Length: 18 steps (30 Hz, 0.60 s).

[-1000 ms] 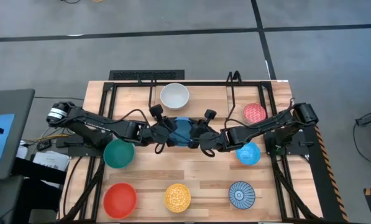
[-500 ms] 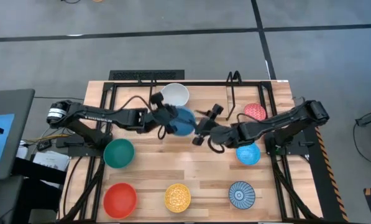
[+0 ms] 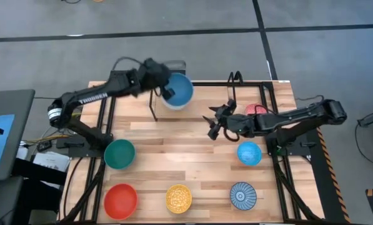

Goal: Place and stack bowls onto a shelf
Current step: Stack the blue bowl on top of the white bowl on the shelf

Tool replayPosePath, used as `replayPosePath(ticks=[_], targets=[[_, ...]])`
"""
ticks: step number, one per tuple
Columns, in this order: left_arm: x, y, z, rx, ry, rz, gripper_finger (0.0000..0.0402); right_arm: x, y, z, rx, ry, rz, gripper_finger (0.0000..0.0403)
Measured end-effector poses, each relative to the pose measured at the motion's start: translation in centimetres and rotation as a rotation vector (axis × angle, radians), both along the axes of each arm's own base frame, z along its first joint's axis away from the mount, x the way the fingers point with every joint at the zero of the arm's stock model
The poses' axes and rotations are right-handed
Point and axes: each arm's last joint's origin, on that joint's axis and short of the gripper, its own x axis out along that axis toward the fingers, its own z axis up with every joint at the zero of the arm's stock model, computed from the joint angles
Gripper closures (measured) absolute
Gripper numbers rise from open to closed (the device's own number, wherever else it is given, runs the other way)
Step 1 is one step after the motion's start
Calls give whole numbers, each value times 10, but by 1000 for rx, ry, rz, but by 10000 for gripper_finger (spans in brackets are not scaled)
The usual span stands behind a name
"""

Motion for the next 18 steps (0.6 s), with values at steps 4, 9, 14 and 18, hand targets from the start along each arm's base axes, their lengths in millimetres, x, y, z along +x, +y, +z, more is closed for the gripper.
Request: replayPosePath(ticks=[4, 9, 14, 18], targets=[[-9, 24, -4, -137, -16, -63, 401, -10, -4, -11, 88, -21, 3, 148], [1, 47, -32, -196, 98, -117, 401, -14, -3, -21, 141, -28, -10, 148], [18, 72, -47, -297, 211, -181, 402, -12, -3, -24, 169, -35, -23, 148], [31, 87, -56, -382, 335, -197, 401, -12, -3, -24, 172, -45, -34, 148]])
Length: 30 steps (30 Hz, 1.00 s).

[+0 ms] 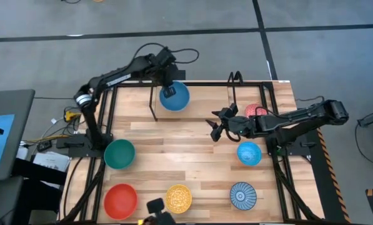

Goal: Place and stack bowls onto a shelf
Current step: Stack the blue bowl on top of the white bowl on the shelf

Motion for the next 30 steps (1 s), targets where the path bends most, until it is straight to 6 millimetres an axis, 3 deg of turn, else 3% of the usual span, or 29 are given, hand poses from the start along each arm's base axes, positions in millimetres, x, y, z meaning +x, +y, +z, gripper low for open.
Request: replayPosePath(ticks=[7, 19, 26, 30], targets=[[21, 15, -1, -74, 31, -48, 402, -1, -2, -1, -14, 23, -17, 148], [23, 19, -3, -148, 22, -92, 396, -2, -14, -3, -56, 73, -40, 148], [25, 19, -3, -142, 9, -101, 327, -2, -14, -3, -57, 78, -40, 148], [23, 22, -2, -76, 58, -15, 284, -3, -10, -5, -59, 104, -22, 148]])
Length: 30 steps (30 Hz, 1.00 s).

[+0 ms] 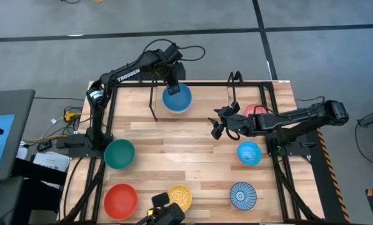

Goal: Place and stack bowls onto a shelf
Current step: Stack the blue bowl on top of the white bowl on the shelf, then stack the green bowl on top of the blue bowl on the shelf

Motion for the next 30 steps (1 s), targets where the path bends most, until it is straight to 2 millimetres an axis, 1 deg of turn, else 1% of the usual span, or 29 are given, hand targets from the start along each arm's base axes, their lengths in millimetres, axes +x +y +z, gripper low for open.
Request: replayPosePath(ticks=[2, 4, 7, 9, 11, 14, 17, 20, 22, 24, 26, 28, 30], targets=[[-4, -1, 1, 20, 52, 29, 269, -1, 1, -1, -2, 18, 5, 148], [-8, -3, 7, 2, 93, 48, 258, -1, 1, -2, -2, 30, 5, 148], [-13, -7, 19, -33, 88, 66, 251, -2, 0, -3, -2, 38, 0, 148], [-15, -12, 26, -86, 48, 71, 251, -2, -1, -3, 1, 42, -6, 148], [-18, -20, 36, -113, 10, 75, 251, -3, 0, -5, 11, 50, -7, 148], [-24, -44, 52, -127, 4, 76, 251, -5, 4, -8, 41, 78, 28, 148], [-33, -79, 67, -130, 12, 78, 251, -6, 11, -10, 90, 95, 63, 148], [-47, -129, 80, -116, -3, 84, 251, -8, 19, -12, 105, 99, 83, 148], [-59, -165, 82, -93, -12, 102, 251, -8, 26, -11, 106, 92, 110, 148], [-71, -200, 75, -93, -31, 128, 251, -7, 32, -10, 110, 70, 140, 148], [-84, -230, 65, -125, -79, 160, 251, -2, 39, -11, 111, 52, 166, 148], [-97, -259, 51, -169, -123, 188, 251, 3, 45, -15, 113, 44, 185, 148], [-108, -283, 34, -216, -158, 208, 251, 10, 48, -19, 115, 23, 194, 148]])
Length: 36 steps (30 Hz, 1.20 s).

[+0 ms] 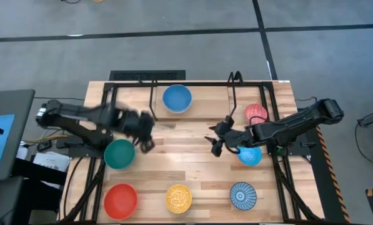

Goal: Place and stack bowls onto a shelf
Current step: Stack the green bowl on top of the blue bowl on the shelf

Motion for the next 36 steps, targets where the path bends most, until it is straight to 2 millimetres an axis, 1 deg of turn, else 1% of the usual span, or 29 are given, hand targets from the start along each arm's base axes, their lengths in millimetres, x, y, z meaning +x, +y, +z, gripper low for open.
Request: replayPosePath(ticks=[4, 8, 13, 17, 21, 25, 29, 33, 36], targets=[[-20, -33, -31, -104, -11, 59, 251, 13, 4, -16, -25, 32, 46, 148], [-32, -55, -56, -158, 47, 80, 251, 23, 4, -25, 9, 17, 80, 148], [-46, -70, -77, -177, 83, 151, 251, 28, 5, -27, 25, -3, 103, 148], [-55, -78, -96, -226, 128, 248, 251, 28, 2, -19, 8, -33, 117, 148], [-58, -84, -113, -250, 198, 293, 251, 25, -3, -13, -2, -44, 114, 148], [-53, -89, -124, -229, 257, 297, 251, 25, -6, -11, -31, -42, 122, 148], [-48, -94, -138, -192, 339, 268, 251, 25, -10, -11, -52, -34, 124, 148], [-44, -99, -152, -169, 430, 204, 253, 26, -15, -11, -62, -36, 111, 148], [-40, -101, -159, -147, 448, 144, 271, 27, -19, -10, -64, -41, 98, 148]])
